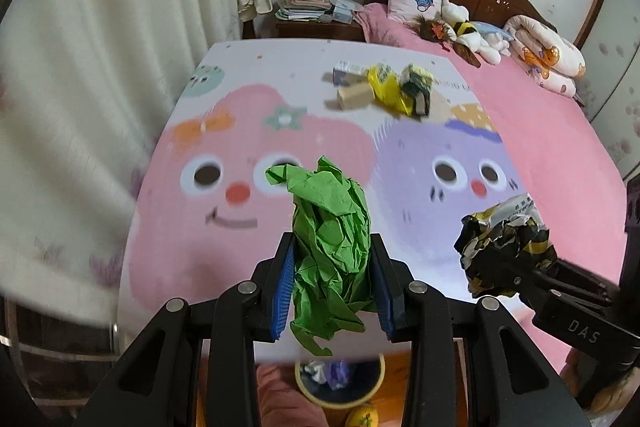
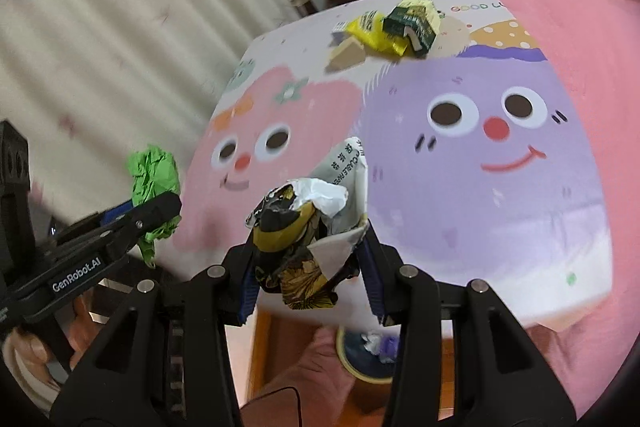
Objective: Collect trash
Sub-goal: 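Carry the green paper and snack wrapper down over the blue bin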
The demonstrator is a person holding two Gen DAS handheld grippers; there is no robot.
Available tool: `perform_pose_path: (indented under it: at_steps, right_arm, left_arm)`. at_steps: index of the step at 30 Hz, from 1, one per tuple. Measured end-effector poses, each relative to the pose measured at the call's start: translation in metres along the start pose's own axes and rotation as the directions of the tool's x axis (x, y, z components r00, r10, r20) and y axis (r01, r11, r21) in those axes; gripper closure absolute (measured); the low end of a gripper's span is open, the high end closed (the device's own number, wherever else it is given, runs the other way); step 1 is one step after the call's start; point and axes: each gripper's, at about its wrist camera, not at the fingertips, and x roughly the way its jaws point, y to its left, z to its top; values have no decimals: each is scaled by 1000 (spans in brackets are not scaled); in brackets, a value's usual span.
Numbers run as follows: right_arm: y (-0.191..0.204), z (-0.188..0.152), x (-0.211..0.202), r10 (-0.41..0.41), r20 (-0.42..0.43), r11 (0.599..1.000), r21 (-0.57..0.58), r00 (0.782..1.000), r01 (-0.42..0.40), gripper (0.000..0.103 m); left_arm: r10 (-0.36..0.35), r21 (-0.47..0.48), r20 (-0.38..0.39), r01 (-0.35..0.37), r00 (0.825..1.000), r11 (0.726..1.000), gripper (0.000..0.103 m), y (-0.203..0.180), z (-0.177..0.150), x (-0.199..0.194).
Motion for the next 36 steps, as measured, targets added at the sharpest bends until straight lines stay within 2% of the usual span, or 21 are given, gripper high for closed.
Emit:
perform_pose_path:
  at_steps: [5,8,12,18,24,27,32,36]
  right_arm:
    - [-3,-56,-14,-1,-72,999,-47,997,-3,63]
    - [-8,-90,-12,-17,-118,998,-55,993,10,63]
    - [-19,-136,7,-33,-201,999,-9,979,32,63]
    - [-44,-197,57,-78,-284,994,47,956,95,63]
    - [-81,-262,129,-129,-350,981,95,928,172,62]
    - [-101,-290,163,-140,-369,973,121,919,197,62]
    - [-131,-323,209,-149,-383,961,161,912,224,61]
    - [-148,-334,242,-137,-401,957,181,906,225,59]
  left_arm:
    - [14,10,-69,-13,998,1000,68,-17,-69,-16]
    - [28,39,-138,-23,990,999,68,-27,-108,-13]
    - [39,78,-218,-22,975,997,68,-34,-146,5]
    - [9,96,-346,26,938,995,68,-33,-212,56]
    - [-21,113,-422,76,906,991,68,-30,-276,130]
    - [-26,115,-440,85,898,990,68,-25,-304,167]
    - [-16,126,-439,79,898,989,67,-15,-337,221]
    - [-6,139,-443,75,896,987,65,-9,-348,252]
